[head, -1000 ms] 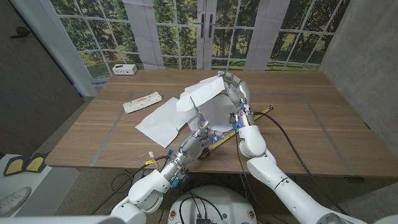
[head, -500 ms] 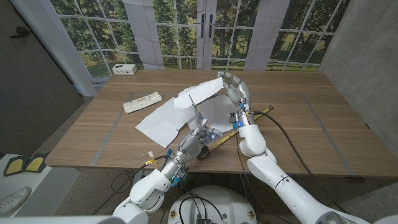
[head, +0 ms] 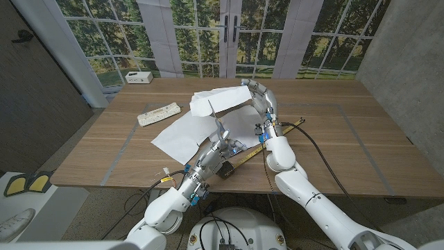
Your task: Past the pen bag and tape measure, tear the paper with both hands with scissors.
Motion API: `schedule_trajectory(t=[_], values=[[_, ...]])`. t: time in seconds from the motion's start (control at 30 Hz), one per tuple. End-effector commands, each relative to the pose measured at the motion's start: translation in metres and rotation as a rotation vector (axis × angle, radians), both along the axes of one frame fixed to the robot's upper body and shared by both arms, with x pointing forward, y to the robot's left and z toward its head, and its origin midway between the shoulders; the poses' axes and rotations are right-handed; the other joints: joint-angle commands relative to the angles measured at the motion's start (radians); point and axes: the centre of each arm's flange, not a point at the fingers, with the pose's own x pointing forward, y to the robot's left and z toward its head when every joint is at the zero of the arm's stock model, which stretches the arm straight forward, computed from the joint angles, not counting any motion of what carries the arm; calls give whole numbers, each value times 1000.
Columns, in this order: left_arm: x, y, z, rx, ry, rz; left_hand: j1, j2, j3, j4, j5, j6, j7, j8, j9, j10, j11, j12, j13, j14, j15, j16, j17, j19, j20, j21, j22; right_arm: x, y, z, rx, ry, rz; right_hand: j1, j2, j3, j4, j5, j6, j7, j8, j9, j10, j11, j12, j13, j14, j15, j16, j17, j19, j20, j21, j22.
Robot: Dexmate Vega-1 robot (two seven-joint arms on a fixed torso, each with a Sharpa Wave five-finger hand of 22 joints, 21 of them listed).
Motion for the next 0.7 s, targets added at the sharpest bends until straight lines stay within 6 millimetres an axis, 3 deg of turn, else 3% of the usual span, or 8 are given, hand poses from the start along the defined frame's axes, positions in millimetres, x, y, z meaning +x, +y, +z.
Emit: schedule_trajectory(t=[0.03,0.7], values=[[6,8,6,28,-70,-3,-3,14,214,-67,-2,-9,2,15,20,25,-135,-10,0,1,-162,-2,3,9,-6,5,3,12,2,-8,-20,48,-60,-7,-6,7,0,-6,2,2,-4,1,5,-2,-4,1,6,0,-3,3,-6,-157,5,3],[5,28,4,66,-92,22,-23,7,219,-78,-6,-21,1,61,93,32,-135,-21,-4,1,-163,-11,8,10,-6,4,3,14,7,-17,-9,62,-88,-9,-6,9,-2,-7,3,3,-4,0,4,-3,-6,4,4,0,-4,4,-9,-157,6,3]])
